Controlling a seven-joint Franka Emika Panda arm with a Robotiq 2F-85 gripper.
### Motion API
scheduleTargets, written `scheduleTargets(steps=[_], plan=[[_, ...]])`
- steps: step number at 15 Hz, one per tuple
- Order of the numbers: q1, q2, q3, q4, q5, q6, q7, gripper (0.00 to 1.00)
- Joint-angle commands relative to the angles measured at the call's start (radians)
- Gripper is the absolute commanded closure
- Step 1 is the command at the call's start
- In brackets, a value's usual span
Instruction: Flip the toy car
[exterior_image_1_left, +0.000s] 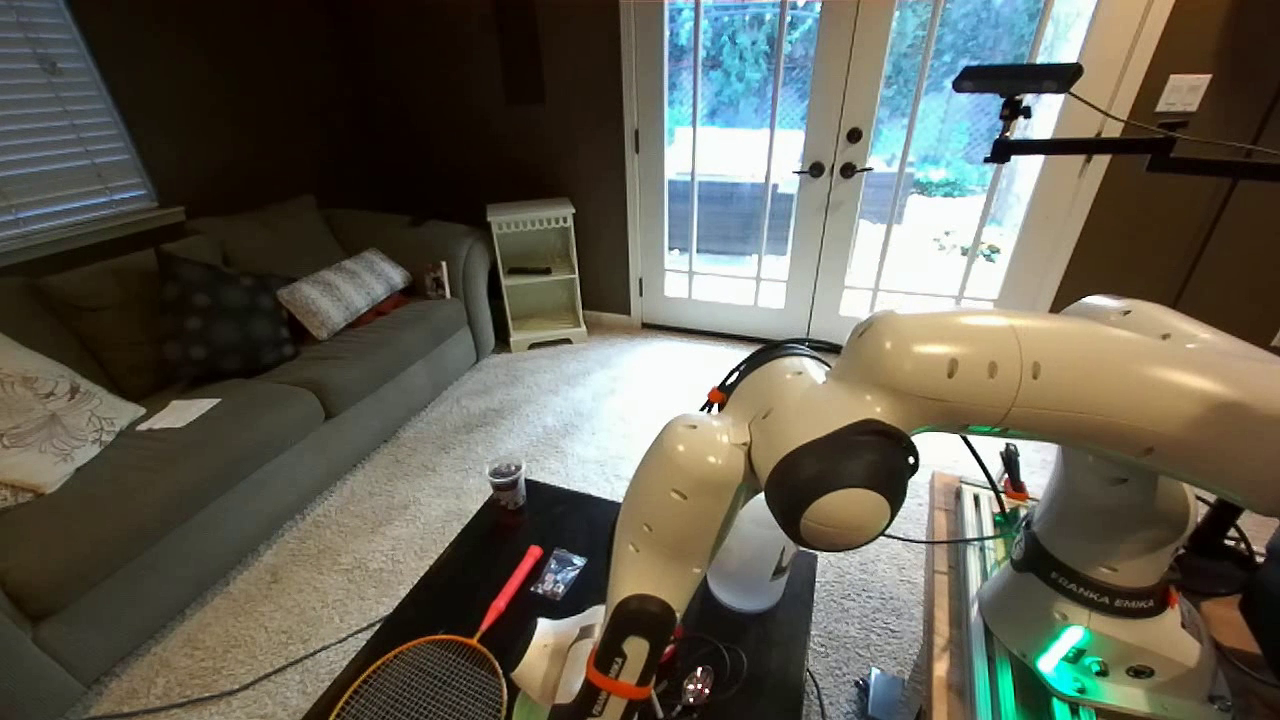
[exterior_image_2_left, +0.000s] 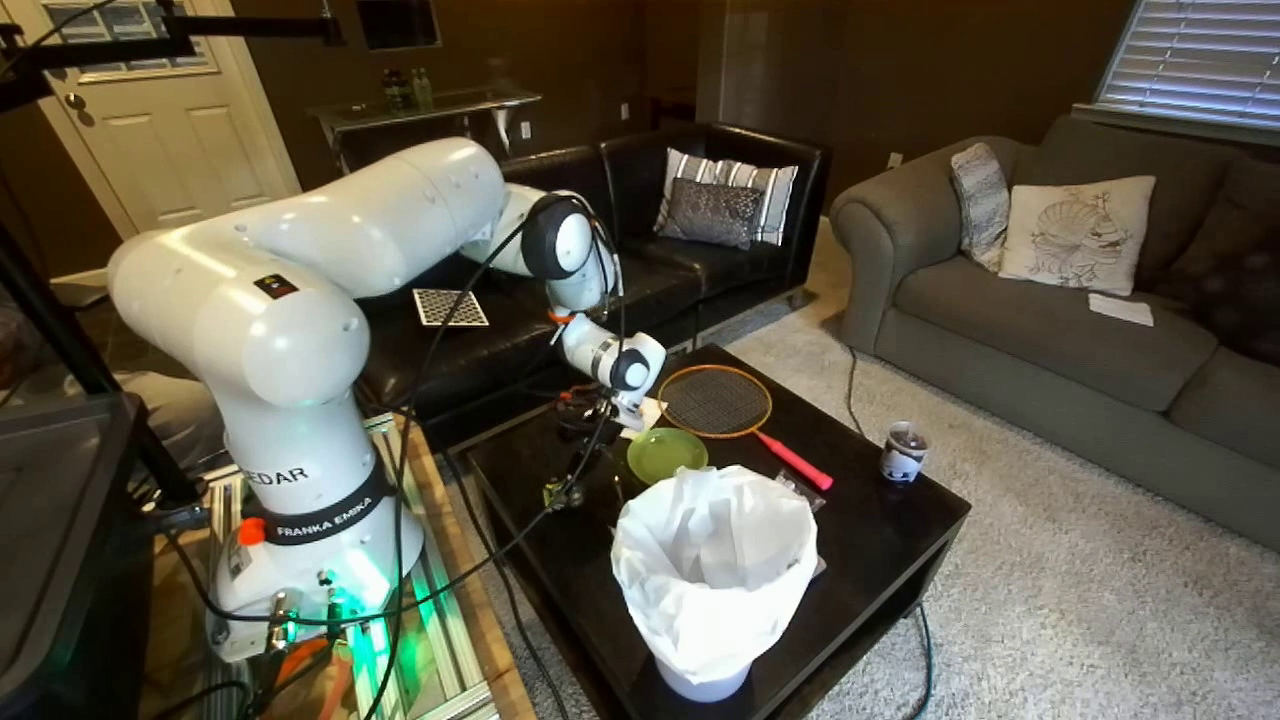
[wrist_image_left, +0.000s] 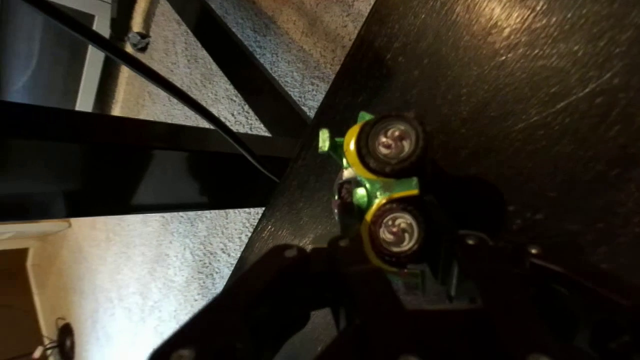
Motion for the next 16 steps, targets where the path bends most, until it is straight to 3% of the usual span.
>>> scheduleTargets(steps=[1, 3, 4, 7, 16], plan=[[0.013, 0.081, -0.011, 0.151, -0.072, -0.159, 0.111, 0.91], [0.011, 0.122, -0.009, 0.221, -0.101, -0.228, 0.148, 0.91], [0.013, 0.067, -0.006, 0.149, -0.112, -0.226, 0.160, 0.91], [0.012, 0.063, -0.002, 0.146, -0.141, -0.267, 0.192, 0.91], [-0.012, 0.062, 0.019, 0.122, -0.140, -0.204, 0.233, 0.91]])
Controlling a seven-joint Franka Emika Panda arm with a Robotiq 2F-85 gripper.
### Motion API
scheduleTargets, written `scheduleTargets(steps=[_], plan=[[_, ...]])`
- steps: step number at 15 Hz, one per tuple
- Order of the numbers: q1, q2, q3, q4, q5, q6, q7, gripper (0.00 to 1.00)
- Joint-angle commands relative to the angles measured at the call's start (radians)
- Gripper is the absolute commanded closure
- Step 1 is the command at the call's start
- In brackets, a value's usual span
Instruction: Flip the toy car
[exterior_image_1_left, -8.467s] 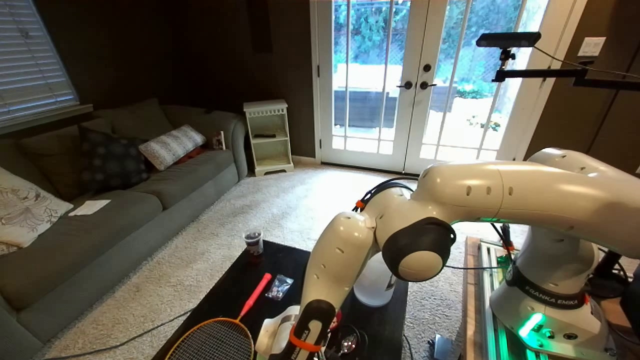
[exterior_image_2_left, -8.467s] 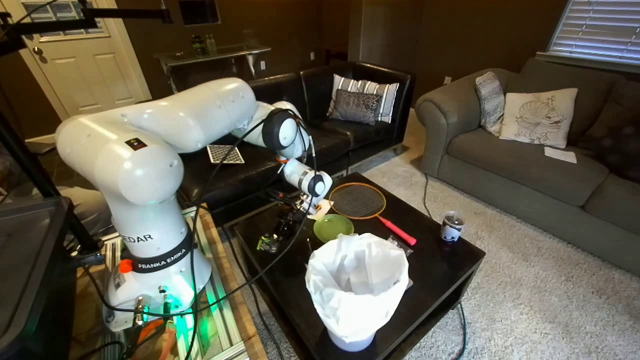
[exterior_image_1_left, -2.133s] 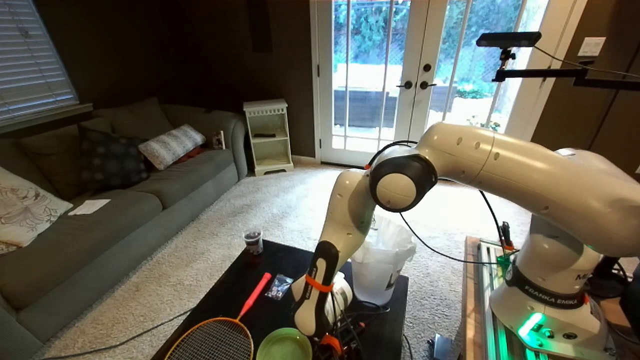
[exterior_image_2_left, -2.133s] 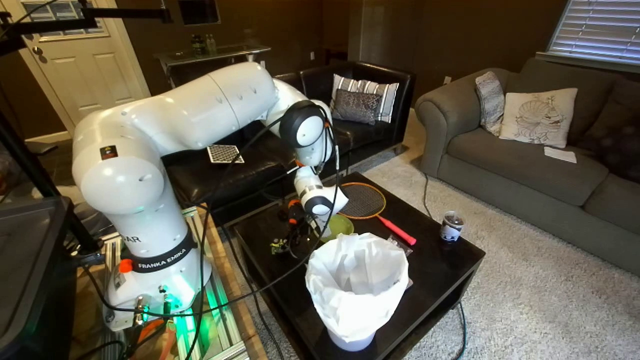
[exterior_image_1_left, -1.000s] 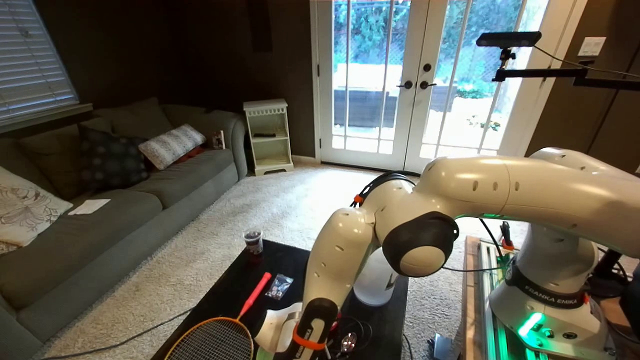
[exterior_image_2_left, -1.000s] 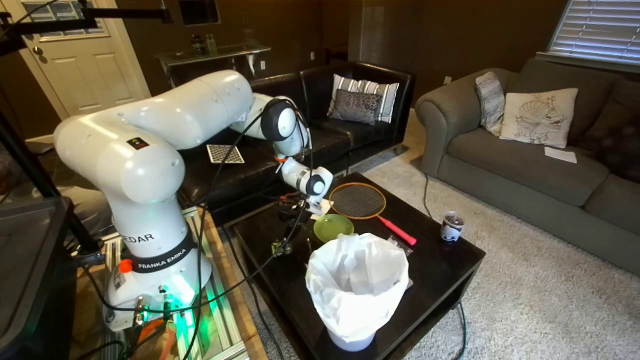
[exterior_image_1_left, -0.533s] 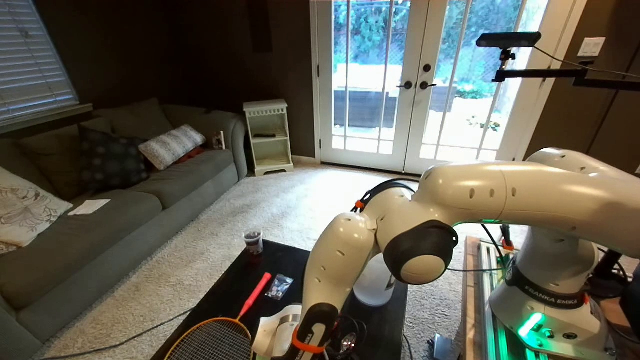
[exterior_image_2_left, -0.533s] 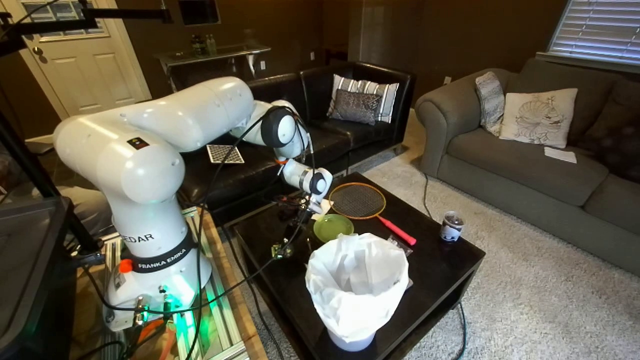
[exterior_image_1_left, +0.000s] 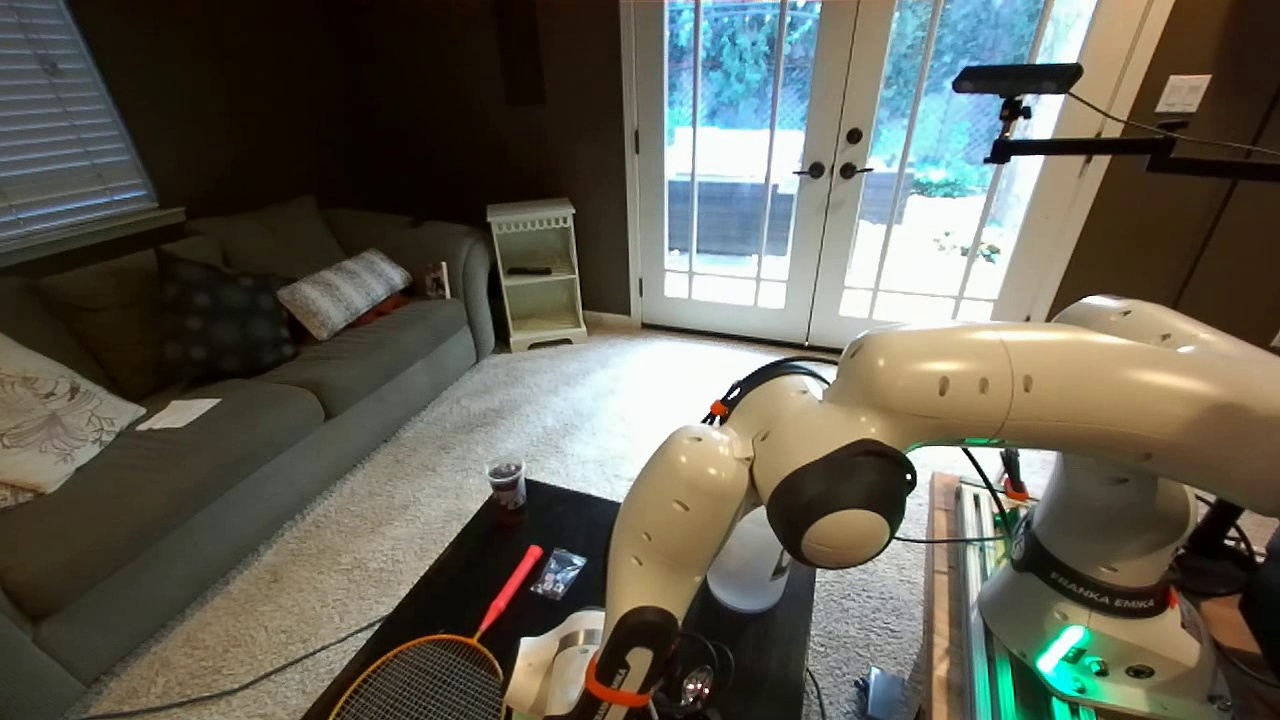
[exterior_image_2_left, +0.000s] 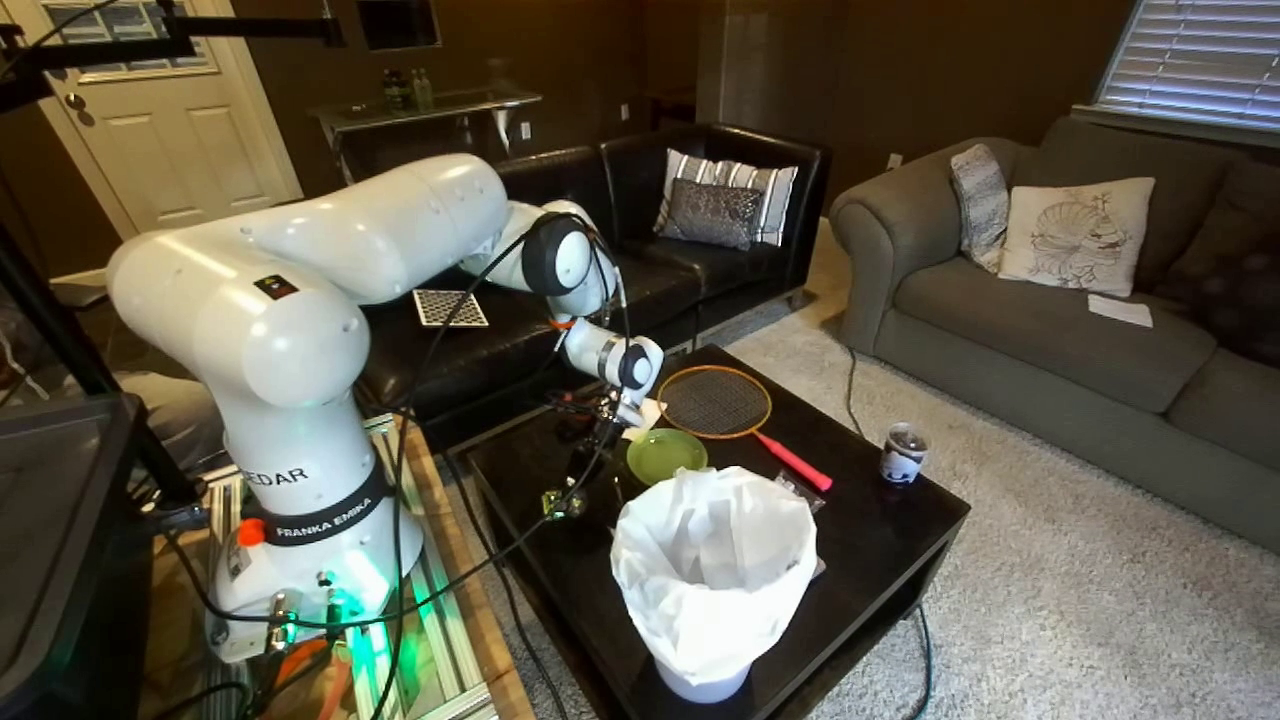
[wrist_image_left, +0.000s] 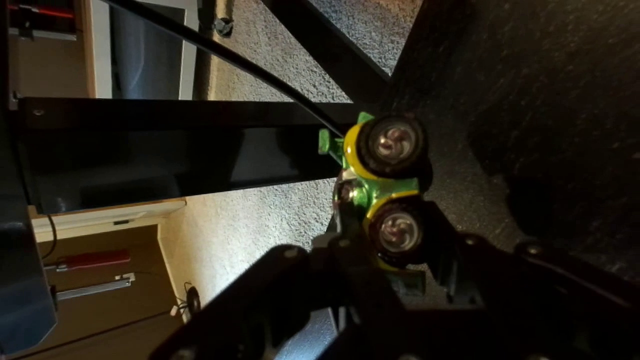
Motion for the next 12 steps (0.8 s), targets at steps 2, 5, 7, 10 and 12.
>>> scheduleTargets(steps=[2, 5, 7, 10, 12], plan=[[-0.018, 0.000, 0.022, -0.013, -0.007, 0.055, 0.042, 0.91], [-0.023, 0.001, 0.025, -0.022, -0.005, 0.077, 0.053, 0.91], [-0.026, 0.002, 0.027, -0.025, -0.004, 0.089, 0.058, 0.91], [-0.031, 0.002, 0.030, -0.029, -0.001, 0.102, 0.066, 0.91], [-0.034, 0.003, 0.033, -0.030, 0.000, 0.107, 0.067, 0.71]])
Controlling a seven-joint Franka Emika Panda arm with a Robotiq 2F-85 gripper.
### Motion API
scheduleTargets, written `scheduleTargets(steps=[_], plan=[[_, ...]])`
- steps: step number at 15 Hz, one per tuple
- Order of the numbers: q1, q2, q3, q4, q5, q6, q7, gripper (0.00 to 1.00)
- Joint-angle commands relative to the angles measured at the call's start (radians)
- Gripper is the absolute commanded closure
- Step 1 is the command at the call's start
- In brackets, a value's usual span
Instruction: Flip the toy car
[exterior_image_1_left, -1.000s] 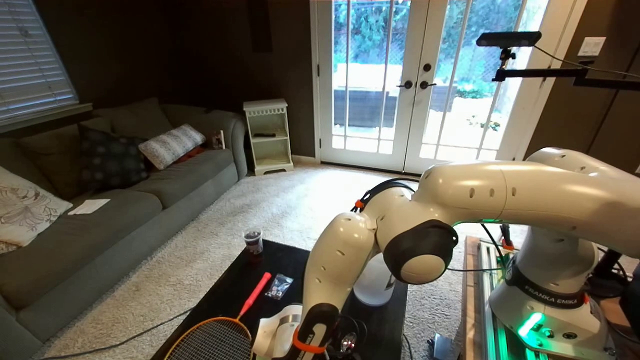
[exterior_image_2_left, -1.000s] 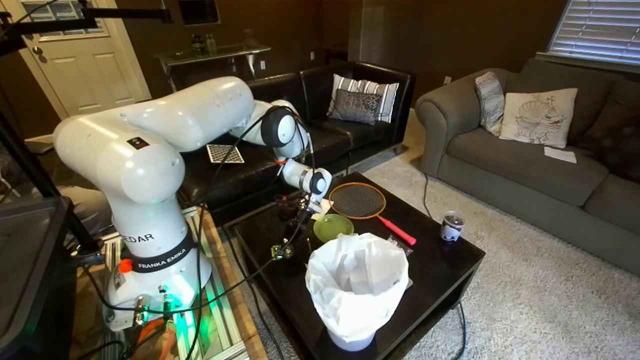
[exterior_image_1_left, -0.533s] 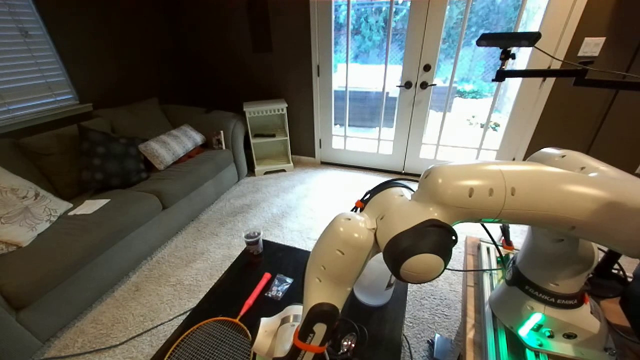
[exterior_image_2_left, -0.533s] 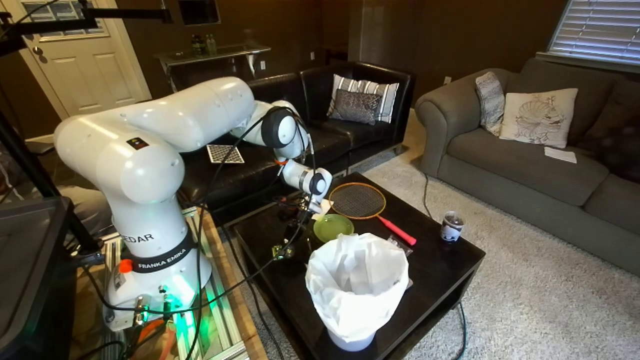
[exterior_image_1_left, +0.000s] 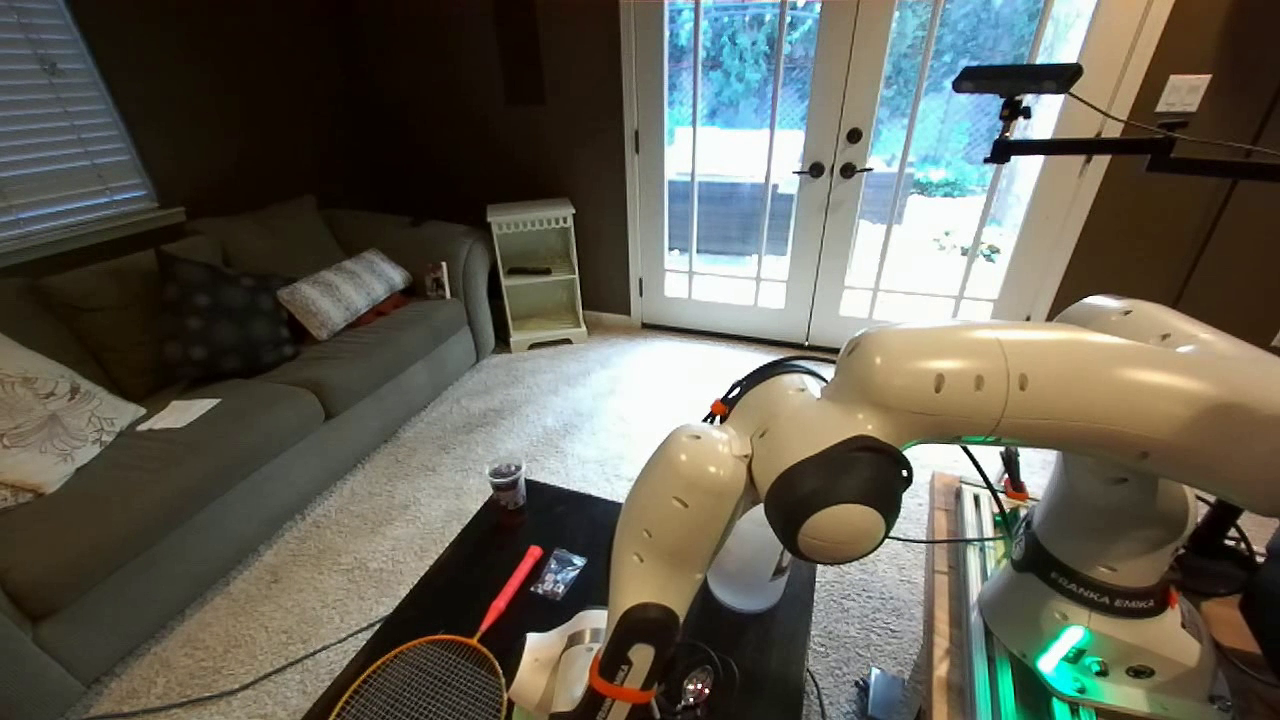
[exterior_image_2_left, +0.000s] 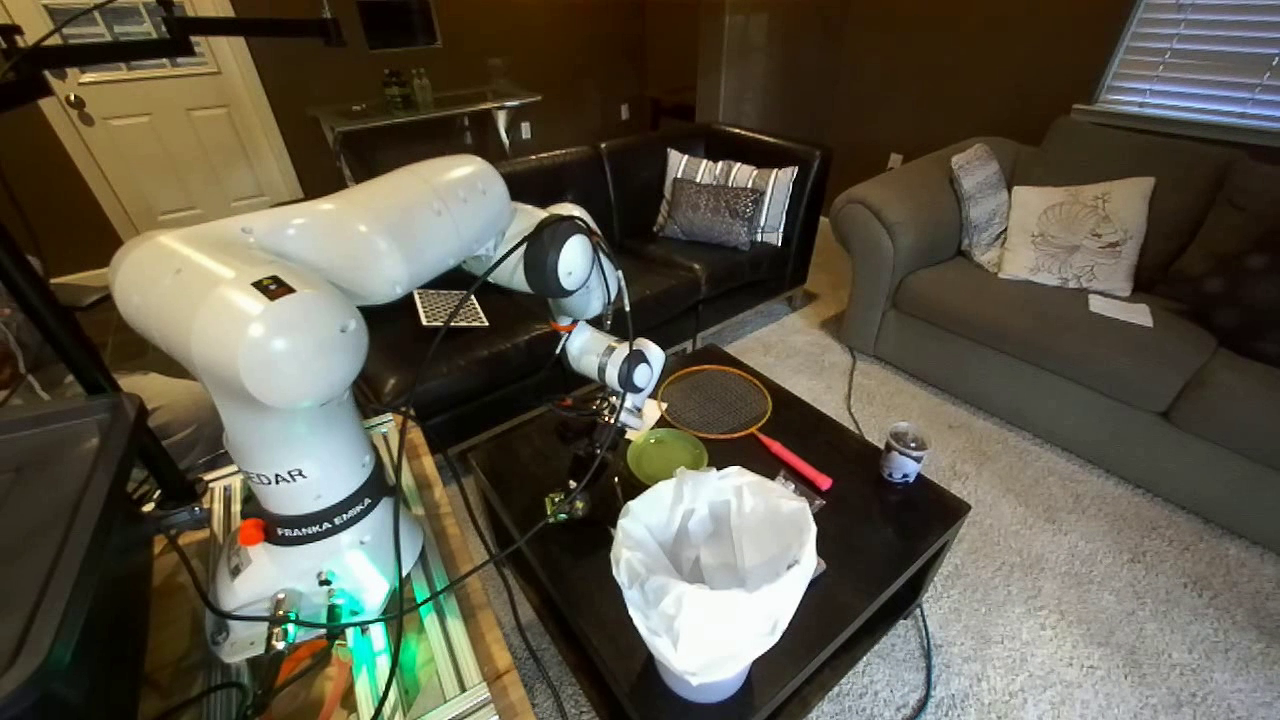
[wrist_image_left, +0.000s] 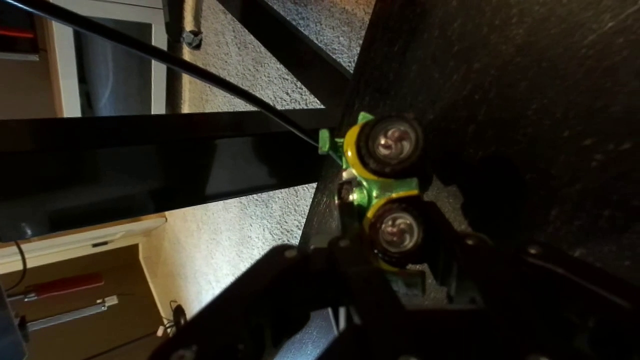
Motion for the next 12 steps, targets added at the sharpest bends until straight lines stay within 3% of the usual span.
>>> scheduleTargets(steps=[1, 8, 12], plan=[[-0.016, 0.000, 0.021, -0.014, 0.000, 0.026, 0.023, 0.50], [-0.023, 0.000, 0.029, -0.015, 0.003, 0.044, 0.024, 0.00], [-0.031, 0.000, 0.028, -0.011, 0.005, 0.056, 0.022, 0.00]])
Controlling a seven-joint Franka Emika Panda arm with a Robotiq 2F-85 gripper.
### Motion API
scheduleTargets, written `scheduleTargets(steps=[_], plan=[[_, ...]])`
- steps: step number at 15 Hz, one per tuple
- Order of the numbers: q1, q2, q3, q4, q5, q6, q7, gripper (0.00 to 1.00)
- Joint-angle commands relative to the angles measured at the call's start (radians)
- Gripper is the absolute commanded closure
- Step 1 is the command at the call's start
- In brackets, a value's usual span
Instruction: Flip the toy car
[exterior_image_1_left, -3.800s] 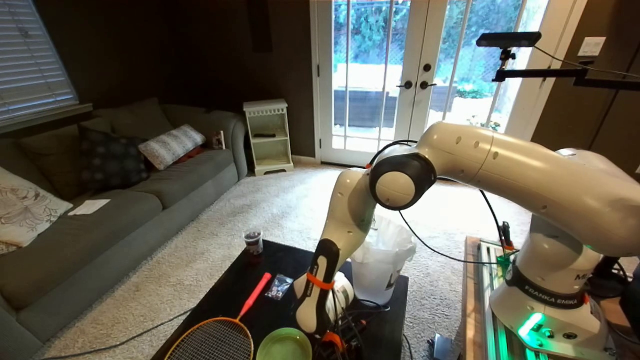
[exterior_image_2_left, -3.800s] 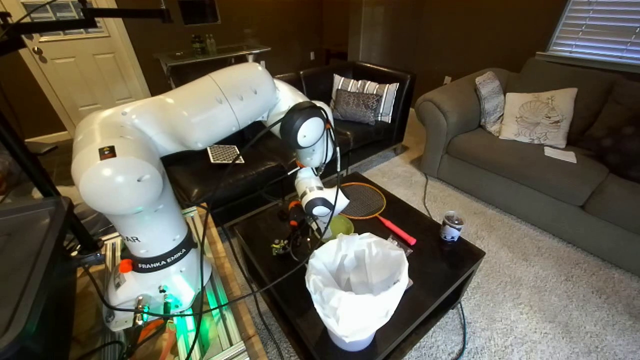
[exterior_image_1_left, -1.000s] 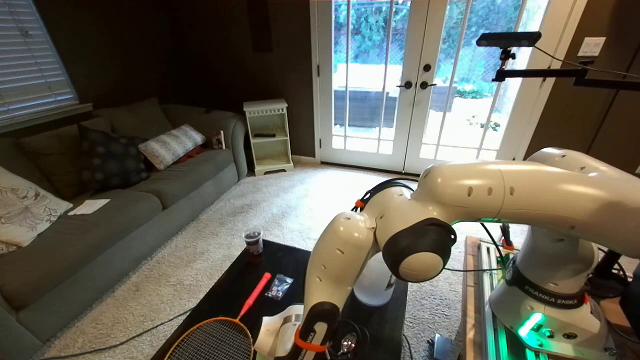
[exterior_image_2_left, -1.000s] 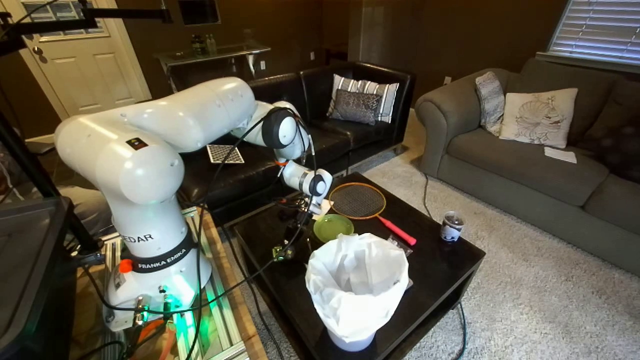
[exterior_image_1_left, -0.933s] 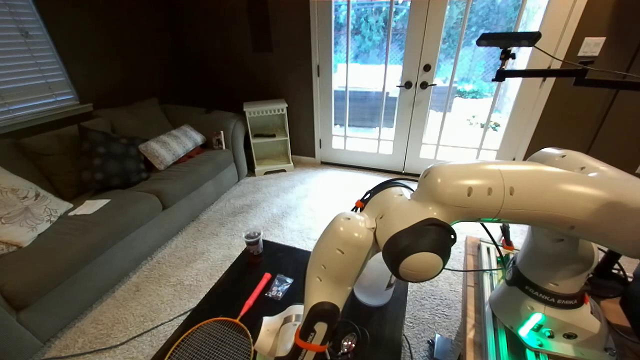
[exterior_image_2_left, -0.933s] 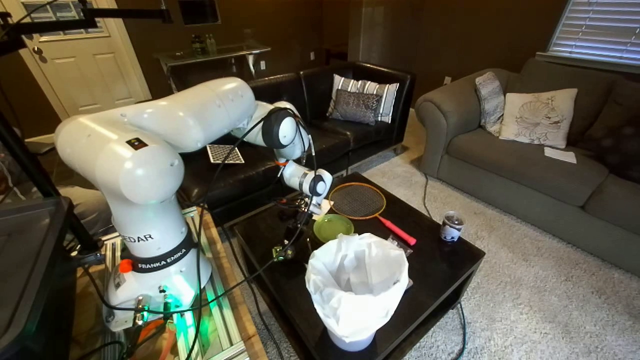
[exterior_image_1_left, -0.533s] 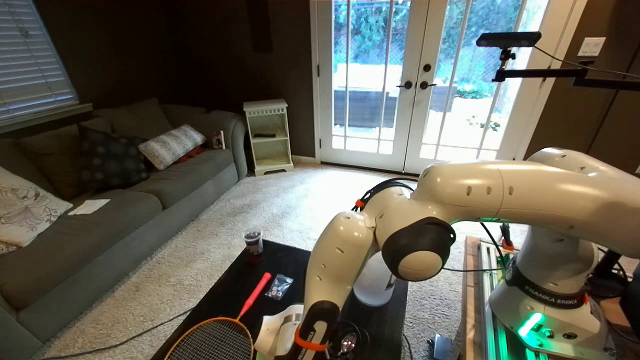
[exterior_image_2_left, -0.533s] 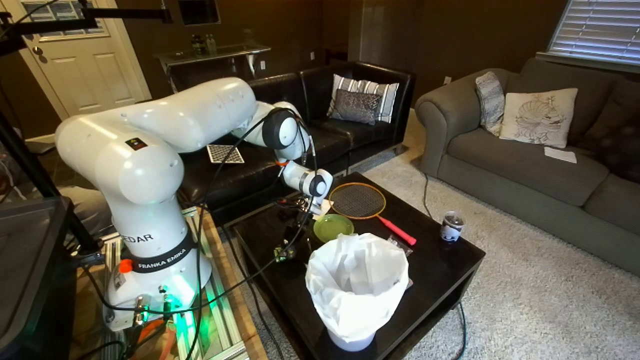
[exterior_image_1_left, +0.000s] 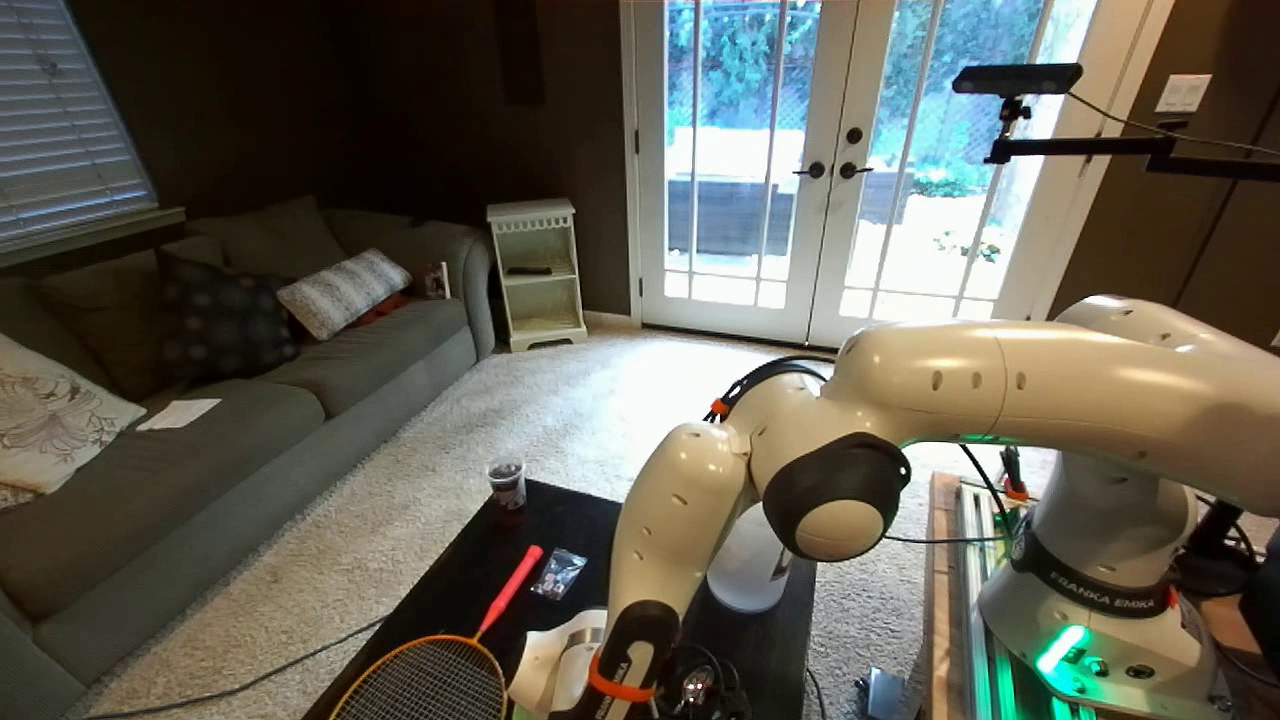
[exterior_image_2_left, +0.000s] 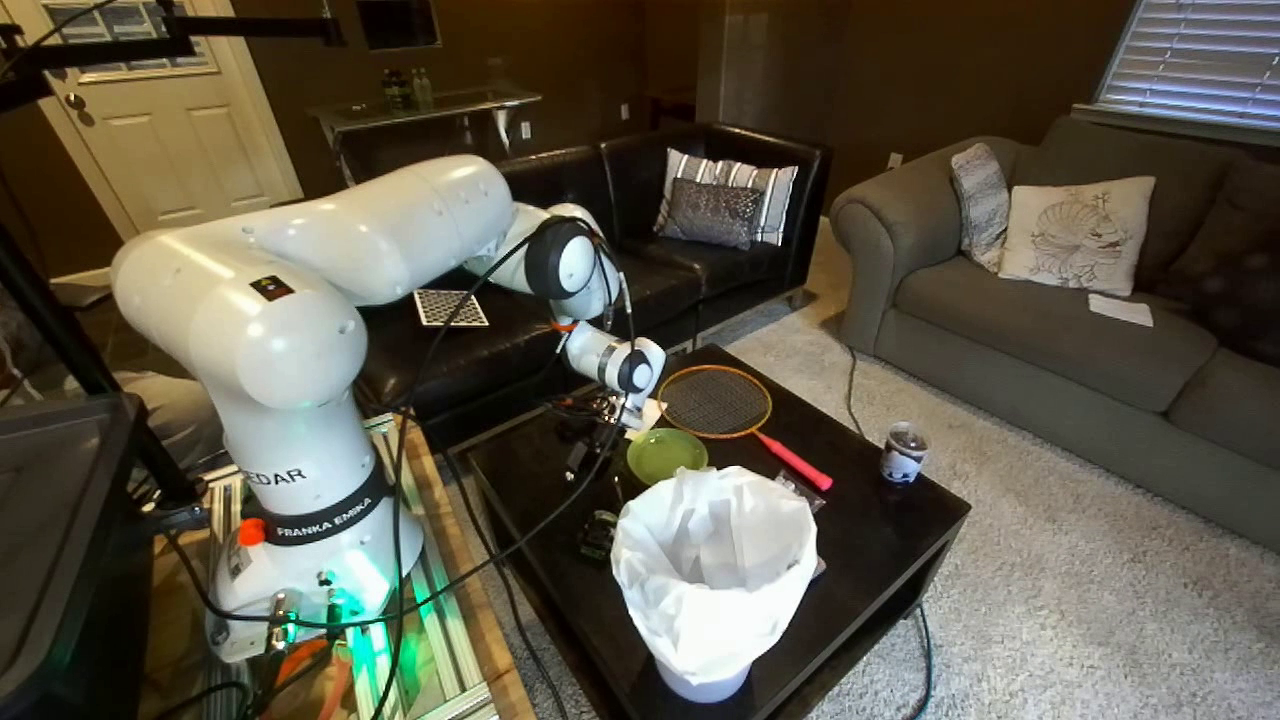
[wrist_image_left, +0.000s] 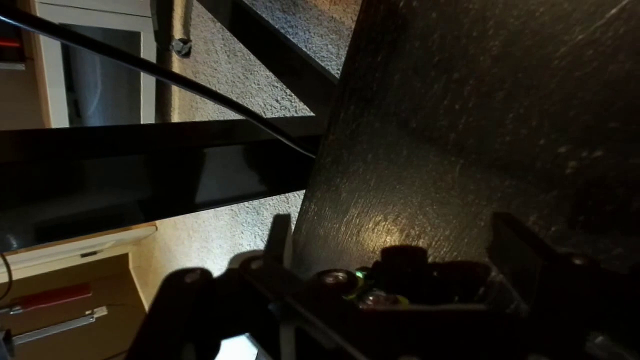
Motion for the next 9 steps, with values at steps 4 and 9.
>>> scheduleTargets(steps=[4, 9], plan=[[-0.049, 0.000, 0.001, -0.013, 0.010, 0.051, 0.019, 0.00], [-0.110, 0.000, -0.009, -0.016, 0.005, 0.061, -0.007, 0.00]])
